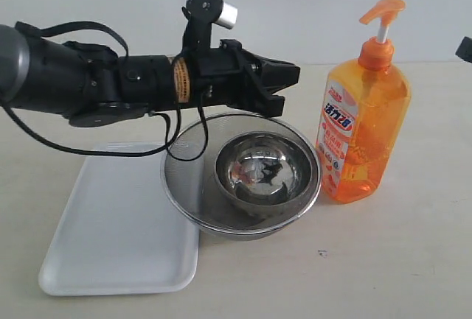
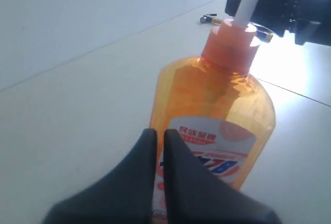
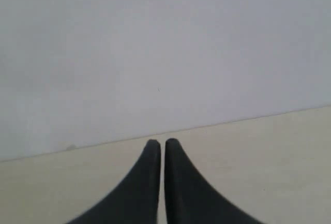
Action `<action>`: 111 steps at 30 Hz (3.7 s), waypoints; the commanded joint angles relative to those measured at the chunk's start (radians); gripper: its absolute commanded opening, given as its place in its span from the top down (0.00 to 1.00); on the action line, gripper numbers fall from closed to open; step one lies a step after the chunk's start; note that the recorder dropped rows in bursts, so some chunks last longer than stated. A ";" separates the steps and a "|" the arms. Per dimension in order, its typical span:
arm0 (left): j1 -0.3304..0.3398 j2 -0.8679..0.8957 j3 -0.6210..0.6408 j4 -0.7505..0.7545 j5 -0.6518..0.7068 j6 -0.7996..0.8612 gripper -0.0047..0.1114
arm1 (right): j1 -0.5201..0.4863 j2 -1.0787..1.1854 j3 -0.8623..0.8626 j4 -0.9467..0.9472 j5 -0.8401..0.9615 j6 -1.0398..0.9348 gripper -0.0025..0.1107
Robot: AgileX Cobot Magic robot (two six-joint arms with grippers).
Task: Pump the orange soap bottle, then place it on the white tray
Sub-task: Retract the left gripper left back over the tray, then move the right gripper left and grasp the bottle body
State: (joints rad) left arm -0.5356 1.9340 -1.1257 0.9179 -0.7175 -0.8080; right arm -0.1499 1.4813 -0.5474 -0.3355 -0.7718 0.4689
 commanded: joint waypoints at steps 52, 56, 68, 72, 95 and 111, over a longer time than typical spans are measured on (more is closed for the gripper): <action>0.119 -0.661 0.713 -0.122 -0.166 0.196 0.92 | 0.021 -0.301 0.414 -0.339 -0.276 0.077 0.08; 0.119 -0.661 0.713 -0.122 -0.166 0.197 0.92 | 0.057 -0.207 0.385 -0.327 -0.305 0.016 0.08; 0.119 -0.661 0.713 -0.119 -0.145 0.199 0.92 | 0.230 0.044 0.334 -0.144 -0.439 -0.175 0.08; 0.119 -0.661 0.713 -0.117 -0.142 0.199 0.92 | 0.264 0.104 0.323 -0.098 -0.449 -0.227 0.08; 0.119 -0.661 0.713 -0.106 -0.142 0.199 0.92 | 0.272 0.386 0.121 -0.096 -0.449 -0.243 0.08; 0.119 -0.661 0.713 -0.106 -0.142 0.199 0.92 | 0.274 0.417 0.066 -0.066 -0.449 -0.240 0.08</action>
State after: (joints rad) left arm -0.4187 1.2785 -0.4164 0.8156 -0.8686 -0.6159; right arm 0.1204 1.8956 -0.4719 -0.4070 -1.2110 0.2330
